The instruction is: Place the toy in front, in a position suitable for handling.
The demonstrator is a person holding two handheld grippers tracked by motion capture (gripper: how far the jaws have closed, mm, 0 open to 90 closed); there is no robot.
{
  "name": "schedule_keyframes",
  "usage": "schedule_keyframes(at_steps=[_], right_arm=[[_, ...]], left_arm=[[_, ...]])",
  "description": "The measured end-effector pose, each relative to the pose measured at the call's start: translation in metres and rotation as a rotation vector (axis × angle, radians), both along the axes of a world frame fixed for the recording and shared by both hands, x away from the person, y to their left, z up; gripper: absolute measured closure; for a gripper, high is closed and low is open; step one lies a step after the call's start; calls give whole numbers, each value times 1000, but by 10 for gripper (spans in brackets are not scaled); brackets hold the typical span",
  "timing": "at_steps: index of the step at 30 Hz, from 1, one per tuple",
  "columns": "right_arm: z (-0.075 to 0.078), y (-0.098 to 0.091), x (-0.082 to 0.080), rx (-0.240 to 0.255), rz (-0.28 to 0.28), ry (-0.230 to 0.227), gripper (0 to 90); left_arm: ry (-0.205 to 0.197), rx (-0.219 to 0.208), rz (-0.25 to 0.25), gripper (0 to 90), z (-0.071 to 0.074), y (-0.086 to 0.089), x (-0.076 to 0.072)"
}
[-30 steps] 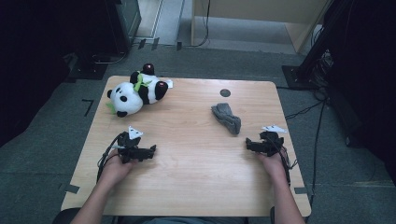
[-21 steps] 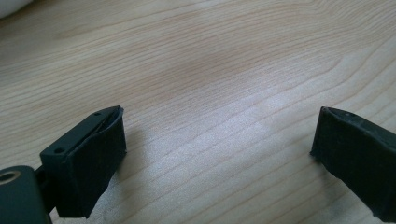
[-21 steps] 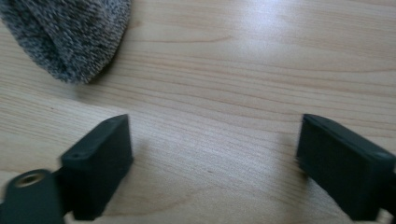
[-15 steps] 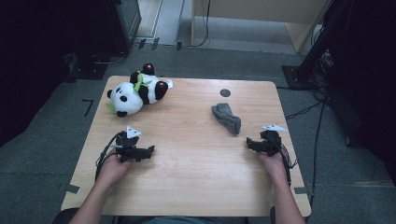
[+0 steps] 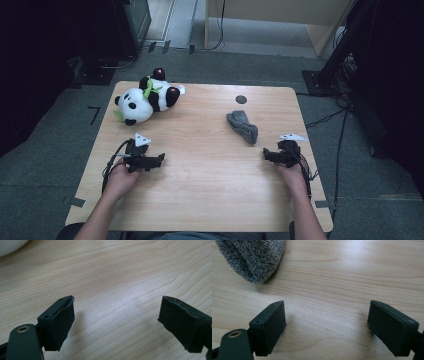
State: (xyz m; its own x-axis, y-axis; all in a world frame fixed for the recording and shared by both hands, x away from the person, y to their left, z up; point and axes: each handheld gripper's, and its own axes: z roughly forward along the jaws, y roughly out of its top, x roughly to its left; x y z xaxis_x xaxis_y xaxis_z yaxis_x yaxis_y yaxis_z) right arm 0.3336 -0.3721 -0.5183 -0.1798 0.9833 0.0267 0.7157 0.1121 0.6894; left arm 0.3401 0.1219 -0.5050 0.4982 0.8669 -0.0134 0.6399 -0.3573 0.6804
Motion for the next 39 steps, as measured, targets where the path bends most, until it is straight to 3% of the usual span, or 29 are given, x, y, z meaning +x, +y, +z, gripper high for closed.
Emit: schedule_keyframes(at_steps=[3, 5, 7, 9, 12, 13, 16, 17, 23, 26, 29, 33, 37, 39], right_arm=[[0, 0, 0, 1, -4, -6, 150], [-1, 0, -1, 3, -2, -11, 150], [-2, 0, -1, 2, 1, -18, 150], [-2, -1, -2, 5, 1, -22, 150], [-3, -1, -2, 6, 4, -34, 148], [-3, -1, -2, 6, 4, -35, 148], [-3, -1, -3, 7, 3, -40, 148], [-4, -1, -3, 8, 4, -42, 147], [-6, -1, -4, 14, 6, -56, 129], [-6, -1, -4, 14, 10, -63, 127], [-6, -1, -4, 15, 9, -62, 126], [-6, -1, -4, 14, -1, -62, 119], [-6, -1, -4, 14, -7, -61, 116], [-6, -1, -4, 14, -7, -61, 116]], left_arm=[[9, 2, 18, 133, 2, 1, 1], [31, -32, 21, 134, 5, 2, 2], [29, -40, 15, 134, 7, 2, 2], [-2, -26, -8, 133, 11, 1, 1], [-5, -20, -3, 134, 13, 1, 2], [12, -38, -18, 133, 15, 2, 4], [19, -39, -40, 133, 17, 1, 5], [28, -56, -71, 131, 19, 1, 6], [18, -52, -68, 132, 24, -1, 10], [33, -73, -70, 138, 28, -1, 15], [39, -31, -94, 147, 32, -2, 21], [42, -41, -91, 148, 36, -2, 25], [39, -25, -90, 149, 44, -1, 31], [55, -48, -72, 157, 49, 2, 35]])
